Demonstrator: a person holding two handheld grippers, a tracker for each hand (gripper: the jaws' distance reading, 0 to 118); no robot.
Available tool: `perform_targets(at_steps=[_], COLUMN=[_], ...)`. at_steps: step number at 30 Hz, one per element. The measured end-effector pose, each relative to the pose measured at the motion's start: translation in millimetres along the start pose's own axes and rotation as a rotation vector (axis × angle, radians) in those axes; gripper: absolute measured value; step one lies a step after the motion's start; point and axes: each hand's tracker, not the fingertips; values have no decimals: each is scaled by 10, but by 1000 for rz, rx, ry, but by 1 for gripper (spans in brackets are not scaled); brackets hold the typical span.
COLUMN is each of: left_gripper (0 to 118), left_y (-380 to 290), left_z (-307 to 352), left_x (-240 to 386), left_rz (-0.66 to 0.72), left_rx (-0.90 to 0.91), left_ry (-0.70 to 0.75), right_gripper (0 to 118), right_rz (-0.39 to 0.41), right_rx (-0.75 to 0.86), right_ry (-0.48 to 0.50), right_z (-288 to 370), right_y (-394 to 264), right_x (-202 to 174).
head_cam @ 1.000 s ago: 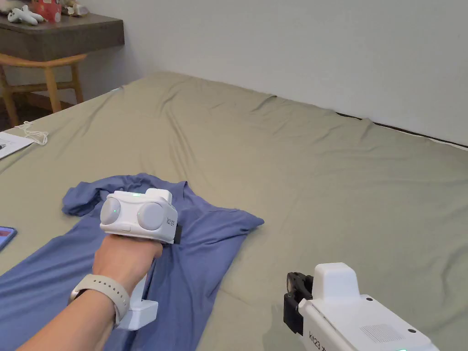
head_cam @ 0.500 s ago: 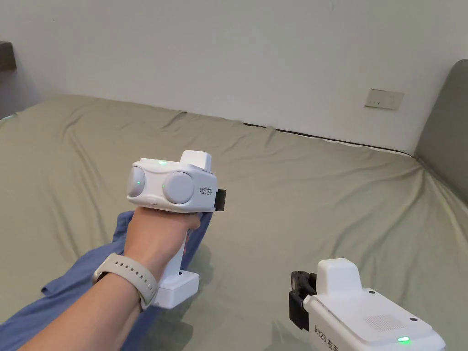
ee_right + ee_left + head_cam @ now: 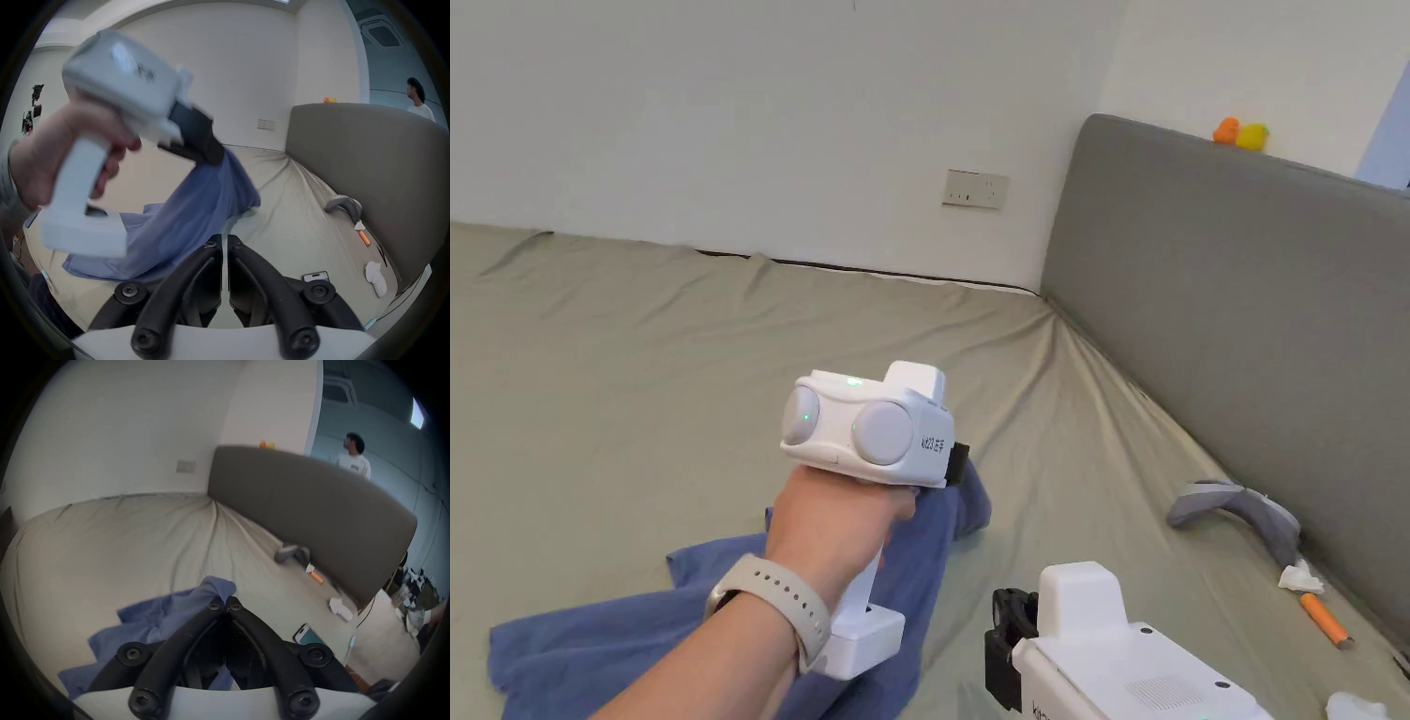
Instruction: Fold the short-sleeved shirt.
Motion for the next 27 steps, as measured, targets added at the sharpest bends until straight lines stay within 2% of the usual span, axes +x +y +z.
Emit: perform_targets(at_steps=[3,7,10,11,12,13,14,16,17,20,21,22,24,25,27], left_gripper=[0,0,3,32,69,100,114,106,106,105,101,90,16,0,0], left_y=[-258,-430,-423,-422,-418,-428,-466,-611,-712,-1130,-1291,-1414,-1678,-1756,-1909], left_z=[-359,-423,-118,68,278,477,760,1355,1628,2345,2514,2639,2856,2888,2917], left_x=[75,88,113,130,136,133,128,55,-5,-323,-467,-587,-903,-1035,-1362], left_rz=[15,0,-36,-43,-63,-92,-117,-166,-162,-128,-108,-100,-113,-94,-18], left_rx=[-87,-98,25,93,146,171,231,344,373,398,385,374,331,297,228], left_ry=[16,17,7,27,29,44,87,127,160,254,317,371,466,520,580], right_gripper=[4,4,4,4,4,4,4,4,4,4,4,4,4,4,4], right_rz=[-21,-39,-44,-45,-42,-39,-38,-40,-51,-93,-81,-70,-51,-51,-56], right_rx=[-15,-20,-19,-14,-5,5,19,51,71,122,140,151,194,192,199], right_ry=[-22,-31,-24,-21,-16,-10,-3,15,34,67,58,55,48,50,52], right_z=[-27,-46,-23,0,26,47,84,153,187,244,250,256,271,262,250], right_y=[-88,-141,-119,-104,-82,-61,-37,-6,3,-21,-33,-40,-48,-53,-43], right_x=[138,218,216,206,189,176,152,96,59,-48,-105,-147,-215,-243,-261])
